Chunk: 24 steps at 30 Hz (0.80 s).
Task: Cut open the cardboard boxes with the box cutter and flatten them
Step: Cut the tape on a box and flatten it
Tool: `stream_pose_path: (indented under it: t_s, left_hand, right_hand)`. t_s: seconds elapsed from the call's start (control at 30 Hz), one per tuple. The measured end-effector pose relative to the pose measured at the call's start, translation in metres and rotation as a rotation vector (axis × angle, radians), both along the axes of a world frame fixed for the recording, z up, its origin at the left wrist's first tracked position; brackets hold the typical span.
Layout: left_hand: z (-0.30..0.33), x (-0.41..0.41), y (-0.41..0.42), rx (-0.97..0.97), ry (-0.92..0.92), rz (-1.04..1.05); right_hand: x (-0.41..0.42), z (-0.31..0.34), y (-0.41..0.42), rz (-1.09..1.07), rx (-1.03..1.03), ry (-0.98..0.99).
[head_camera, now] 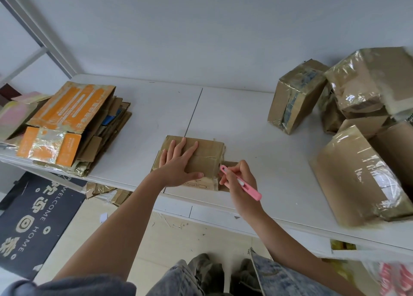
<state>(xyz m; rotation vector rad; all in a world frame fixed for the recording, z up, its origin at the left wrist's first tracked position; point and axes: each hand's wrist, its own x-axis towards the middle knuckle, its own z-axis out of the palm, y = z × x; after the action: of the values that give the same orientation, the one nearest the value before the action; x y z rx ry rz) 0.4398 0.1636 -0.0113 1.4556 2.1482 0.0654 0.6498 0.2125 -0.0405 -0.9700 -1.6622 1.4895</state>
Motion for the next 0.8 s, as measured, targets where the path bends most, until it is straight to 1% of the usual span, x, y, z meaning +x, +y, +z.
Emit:
stream_pose_path:
  t_s: [0.23, 0.47, 0.53, 0.6, 0.67, 0.73, 0.8]
  left_hand:
    - [0.000, 0.000, -0.001, -0.009, 0.000, 0.002]
    - [-0.002, -0.002, 0.000, -0.010, 0.007, 0.013]
    - [-0.002, -0.002, 0.001, -0.009, 0.003, 0.015]
    - [0.000, 0.000, 0.001, -0.009, 0.001, 0.021]
    - [0.002, 0.006, 0.001, 0.038, -0.040, 0.084]
    - [0.002, 0.016, -0.001, 0.180, -0.075, 0.222]
    - [-0.001, 0.028, -0.006, 0.323, 0.048, 0.400]
  right_hand:
    - [0.008, 0.002, -0.001, 0.035, 0.110, -0.036]
    - [0.019, 0.009, -0.011, 0.092, 0.158, -0.036]
    - [0.025, 0.010, -0.013, 0.119, 0.155, -0.057]
    - [0.030, 0.014, -0.013, 0.135, 0.111, -0.044]
    - [0.030, 0.018, -0.004, 0.087, 0.095, 0.037]
    - [0.020, 0.022, 0.015, -0.013, 0.130, 0.078]
    - [-0.003, 0.027, 0.038, -0.077, 0.180, 0.014]
